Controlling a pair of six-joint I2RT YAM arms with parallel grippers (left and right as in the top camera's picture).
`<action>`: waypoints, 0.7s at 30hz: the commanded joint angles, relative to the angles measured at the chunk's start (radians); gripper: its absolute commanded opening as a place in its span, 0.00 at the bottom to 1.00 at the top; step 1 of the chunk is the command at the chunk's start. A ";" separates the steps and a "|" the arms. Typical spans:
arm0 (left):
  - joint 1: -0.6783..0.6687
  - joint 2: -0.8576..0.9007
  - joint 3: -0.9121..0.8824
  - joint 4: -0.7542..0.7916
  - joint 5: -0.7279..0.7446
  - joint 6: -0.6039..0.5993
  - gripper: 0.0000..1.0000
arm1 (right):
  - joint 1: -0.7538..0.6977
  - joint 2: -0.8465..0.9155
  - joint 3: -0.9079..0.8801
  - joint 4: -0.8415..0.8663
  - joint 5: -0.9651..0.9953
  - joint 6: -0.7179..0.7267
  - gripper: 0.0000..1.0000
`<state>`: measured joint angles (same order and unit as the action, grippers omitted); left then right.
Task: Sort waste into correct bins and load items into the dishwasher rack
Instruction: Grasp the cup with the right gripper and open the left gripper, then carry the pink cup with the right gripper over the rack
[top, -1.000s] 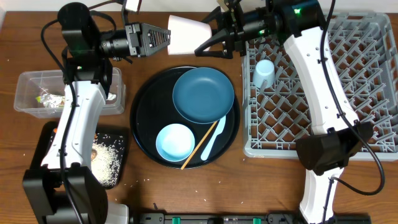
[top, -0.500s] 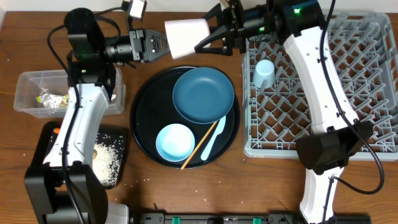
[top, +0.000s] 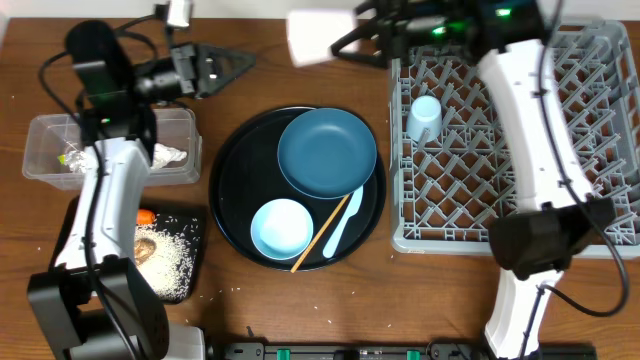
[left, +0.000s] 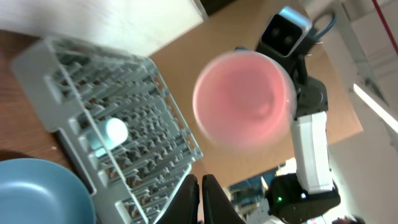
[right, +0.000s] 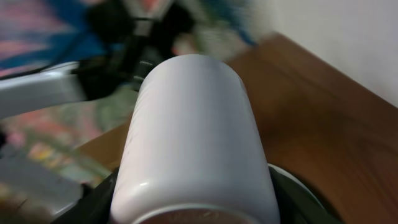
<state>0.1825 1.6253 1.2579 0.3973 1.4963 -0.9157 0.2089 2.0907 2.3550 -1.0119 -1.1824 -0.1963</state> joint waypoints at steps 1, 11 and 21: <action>0.014 -0.005 -0.005 0.002 0.009 0.021 0.06 | -0.045 -0.098 0.011 -0.055 0.207 0.092 0.35; 0.013 -0.005 -0.011 -0.142 -0.146 0.097 0.06 | -0.146 -0.214 0.011 -0.350 0.756 0.186 0.29; -0.070 -0.006 -0.011 -0.774 -0.729 0.460 0.06 | -0.184 -0.224 0.010 -0.526 1.004 0.288 0.18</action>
<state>0.1455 1.6249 1.2411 -0.3401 1.0012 -0.6048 0.0349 1.8736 2.3562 -1.5234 -0.2813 0.0368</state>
